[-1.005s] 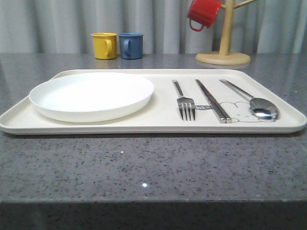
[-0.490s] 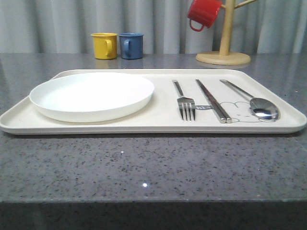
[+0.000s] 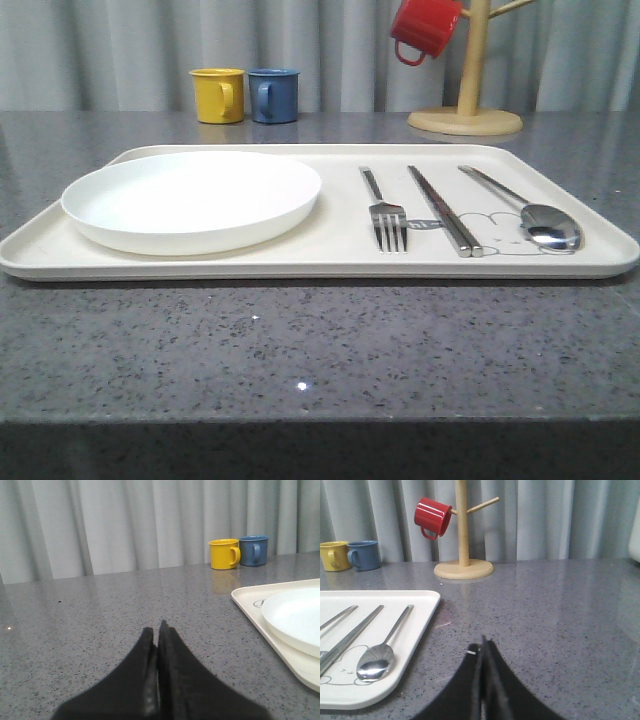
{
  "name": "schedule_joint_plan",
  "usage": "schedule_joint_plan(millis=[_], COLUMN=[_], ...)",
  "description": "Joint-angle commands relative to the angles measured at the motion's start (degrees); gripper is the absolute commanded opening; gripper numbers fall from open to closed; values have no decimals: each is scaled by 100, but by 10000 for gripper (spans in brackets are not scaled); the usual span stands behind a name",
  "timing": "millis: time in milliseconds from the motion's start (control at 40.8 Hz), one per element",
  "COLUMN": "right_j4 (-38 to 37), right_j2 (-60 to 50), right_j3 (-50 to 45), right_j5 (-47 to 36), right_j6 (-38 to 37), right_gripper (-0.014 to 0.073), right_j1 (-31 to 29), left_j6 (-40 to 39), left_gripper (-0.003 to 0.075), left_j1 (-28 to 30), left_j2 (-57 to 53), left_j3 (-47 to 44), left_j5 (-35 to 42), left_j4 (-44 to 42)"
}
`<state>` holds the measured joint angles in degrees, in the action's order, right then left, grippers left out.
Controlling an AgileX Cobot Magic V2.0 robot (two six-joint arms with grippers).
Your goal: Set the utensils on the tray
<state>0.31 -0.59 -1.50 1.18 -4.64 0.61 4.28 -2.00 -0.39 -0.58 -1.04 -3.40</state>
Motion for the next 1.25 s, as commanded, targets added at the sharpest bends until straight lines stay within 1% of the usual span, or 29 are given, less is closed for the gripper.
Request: schedule_joint_plan(millis=[0, 172, 1226], right_j4=[-210, -210, -210], right_j2=[-103, -103, -97], right_j3=[4, -1, -1], right_j5=[-487, -458, -462], right_j6=[-127, -356, -357], right_gripper=[-122, -122, -122], right_j1=[-39, -14, -14], left_j6=[-56, -56, -56], left_gripper=[-18, -18, -18], left_j1=[8, 8, 8], left_j2=[-132, -132, -132], left_j3=[19, 19, 19], left_j5=[507, 507, 507], left_j4=[56, 56, 56])
